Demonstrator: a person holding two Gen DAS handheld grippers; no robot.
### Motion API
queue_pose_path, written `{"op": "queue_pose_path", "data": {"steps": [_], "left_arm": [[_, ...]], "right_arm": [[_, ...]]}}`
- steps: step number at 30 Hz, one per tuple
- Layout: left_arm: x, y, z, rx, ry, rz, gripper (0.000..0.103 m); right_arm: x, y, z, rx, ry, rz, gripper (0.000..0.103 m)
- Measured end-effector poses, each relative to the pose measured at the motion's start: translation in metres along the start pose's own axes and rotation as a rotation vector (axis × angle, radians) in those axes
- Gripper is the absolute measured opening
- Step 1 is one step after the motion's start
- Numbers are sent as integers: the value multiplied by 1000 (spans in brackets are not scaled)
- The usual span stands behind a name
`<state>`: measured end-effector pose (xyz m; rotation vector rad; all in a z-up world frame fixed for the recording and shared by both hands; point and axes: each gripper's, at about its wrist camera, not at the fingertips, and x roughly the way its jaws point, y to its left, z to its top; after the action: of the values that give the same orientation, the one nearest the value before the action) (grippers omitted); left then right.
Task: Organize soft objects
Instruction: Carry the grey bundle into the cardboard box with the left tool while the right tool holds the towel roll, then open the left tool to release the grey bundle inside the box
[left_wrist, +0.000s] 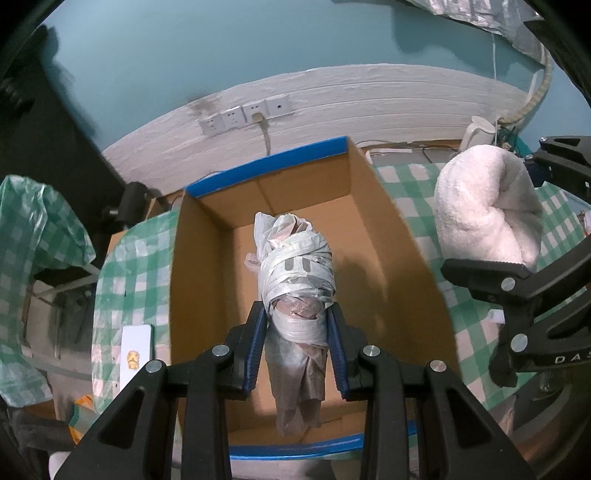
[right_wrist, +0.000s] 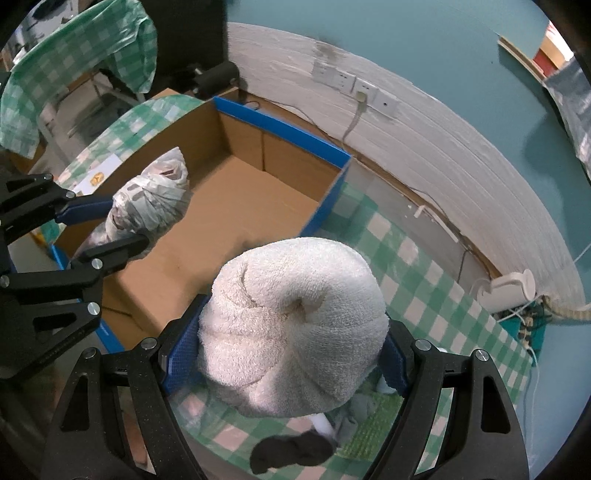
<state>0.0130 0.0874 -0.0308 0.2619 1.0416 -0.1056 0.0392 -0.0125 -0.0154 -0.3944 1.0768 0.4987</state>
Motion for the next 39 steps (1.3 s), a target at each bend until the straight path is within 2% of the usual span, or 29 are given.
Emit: {"op": "queue_pose_path", "data": {"steps": [16,21,23,25,30,39], "left_arm": [[2,40,-12,-76,19,26,33],[4,47,-15,-92,23,36,39],[6,48,-15,-93,31,53,50],[7,47,-16,-88,34,75,53],[6,48,-15,-85,26,79,57],[4,46,-13,-83,28,68,57]], "right_arm": [[18,34,25,-27,0,59,85],[25,34,27,-17,18,47,89],[25,35,27,-17,16,52,92],[23,36,26,-28,12,41,93],[21,34,26,-24,8,46,93],[19,25,22,-3,10,47,93]]}}
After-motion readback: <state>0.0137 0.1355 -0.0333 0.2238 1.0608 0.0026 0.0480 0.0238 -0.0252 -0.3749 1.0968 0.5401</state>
